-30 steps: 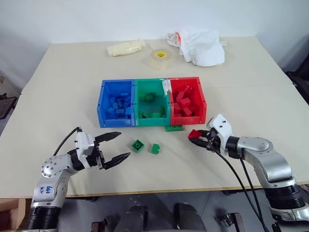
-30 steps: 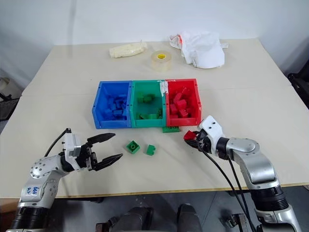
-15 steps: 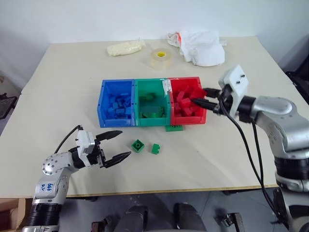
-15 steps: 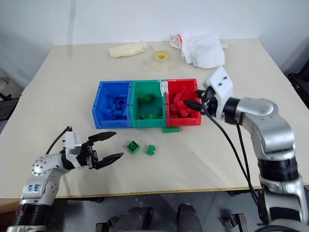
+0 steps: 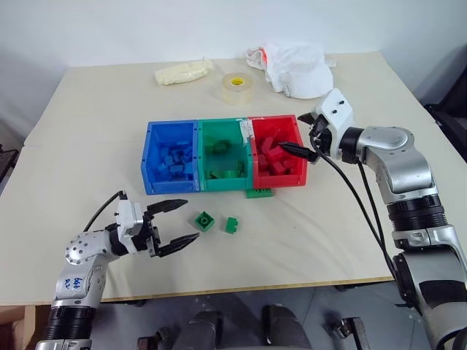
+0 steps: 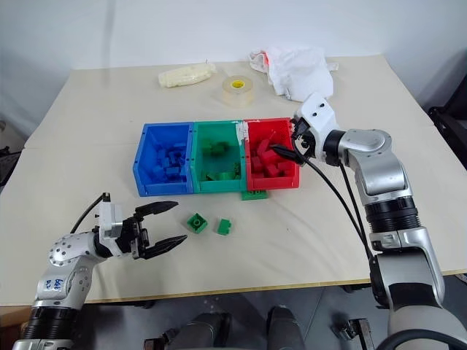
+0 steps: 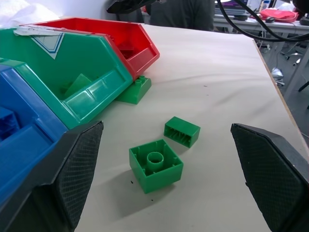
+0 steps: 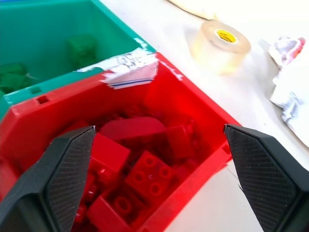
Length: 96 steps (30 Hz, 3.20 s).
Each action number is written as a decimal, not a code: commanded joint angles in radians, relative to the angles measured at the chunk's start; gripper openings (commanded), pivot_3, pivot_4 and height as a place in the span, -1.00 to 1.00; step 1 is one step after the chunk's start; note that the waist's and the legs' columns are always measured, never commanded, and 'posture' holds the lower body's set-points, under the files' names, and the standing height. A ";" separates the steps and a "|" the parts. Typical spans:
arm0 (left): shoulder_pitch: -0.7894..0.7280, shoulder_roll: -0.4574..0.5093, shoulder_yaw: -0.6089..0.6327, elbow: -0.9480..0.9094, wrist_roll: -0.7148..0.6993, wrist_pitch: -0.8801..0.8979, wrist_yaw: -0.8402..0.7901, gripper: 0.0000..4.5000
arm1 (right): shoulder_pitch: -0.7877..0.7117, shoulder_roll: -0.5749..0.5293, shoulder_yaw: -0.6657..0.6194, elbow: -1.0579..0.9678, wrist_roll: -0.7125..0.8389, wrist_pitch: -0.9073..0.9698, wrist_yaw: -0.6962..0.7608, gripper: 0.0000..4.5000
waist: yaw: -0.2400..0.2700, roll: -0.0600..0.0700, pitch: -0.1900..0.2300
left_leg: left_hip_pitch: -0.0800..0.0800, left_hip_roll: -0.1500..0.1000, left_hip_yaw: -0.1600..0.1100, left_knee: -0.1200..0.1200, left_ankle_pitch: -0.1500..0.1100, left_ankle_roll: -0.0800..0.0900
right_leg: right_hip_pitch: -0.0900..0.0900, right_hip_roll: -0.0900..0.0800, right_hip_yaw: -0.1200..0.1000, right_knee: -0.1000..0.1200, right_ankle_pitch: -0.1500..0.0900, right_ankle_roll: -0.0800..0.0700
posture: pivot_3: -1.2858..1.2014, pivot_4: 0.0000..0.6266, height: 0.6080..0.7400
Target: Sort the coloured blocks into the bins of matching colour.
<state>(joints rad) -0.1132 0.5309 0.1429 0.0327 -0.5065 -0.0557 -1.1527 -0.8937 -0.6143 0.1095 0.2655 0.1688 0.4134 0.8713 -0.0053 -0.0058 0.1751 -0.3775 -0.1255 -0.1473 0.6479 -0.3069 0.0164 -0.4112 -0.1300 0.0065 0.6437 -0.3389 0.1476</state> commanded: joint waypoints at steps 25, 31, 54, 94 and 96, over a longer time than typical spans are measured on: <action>-0.075 0.023 0.024 0.127 -0.017 -0.023 -0.120 1.00 | 0.993 -0.340 -0.605 -0.775 0.383 0.228 0.200 0.99 | 0.026 0.000 0.000 | 0.000 0.000 0.003 0.002 0.000 0.000 | 0.002 0.000 0.001 -0.001 0.000 0.000 | 0.03 -0.52 1.00; -0.068 0.024 0.032 0.100 -0.020 -0.013 -0.112 1.00 | 0.899 -0.299 -0.464 -0.779 0.403 0.271 0.129 0.99 | 0.028 0.000 0.000 | 0.001 0.001 0.003 0.003 0.000 0.000 | 0.003 0.000 0.001 -0.001 0.000 0.000 | 0.03 -0.52 1.00; 0.124 0.026 0.071 -0.142 -0.044 0.060 0.001 1.00 | 0.480 0.046 0.002 -0.250 0.156 0.038 0.052 0.99 | 0.021 -0.001 0.000 | 0.001 0.000 0.002 0.001 0.000 0.000 | 0.002 0.000 0.001 -0.001 0.000 0.000 | 0.03 -0.52 1.00; 0.113 0.004 0.058 -0.113 -0.037 0.037 0.013 1.00 | 0.397 0.156 0.041 -0.196 0.091 0.015 0.017 0.99 | 0.002 -0.001 0.000 | 0.002 0.001 0.002 0.000 -0.001 0.000 | 0.001 0.000 0.001 0.000 0.000 0.000 | 0.03 -0.52 1.00; 0.116 0.005 0.060 -0.114 -0.037 0.036 0.013 1.00 | 0.383 0.181 0.046 -0.168 0.080 0.000 0.005 0.99 | 0.002 -0.001 0.000 | 0.002 0.001 0.002 0.001 -0.001 0.000 | 0.001 0.000 0.001 0.000 0.000 0.000 | 0.03 -0.52 1.00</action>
<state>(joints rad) 0.0029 0.5318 0.1946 -0.0658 -0.5296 -0.0048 -1.1353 -0.4917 -0.4506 0.1521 0.0926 0.2530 0.4386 0.8881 -0.0034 -0.0063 0.1751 -0.3759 -0.1249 -0.1457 0.6489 -0.3076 0.0164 -0.4099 -0.1297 0.0071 0.6443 -0.3386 0.1476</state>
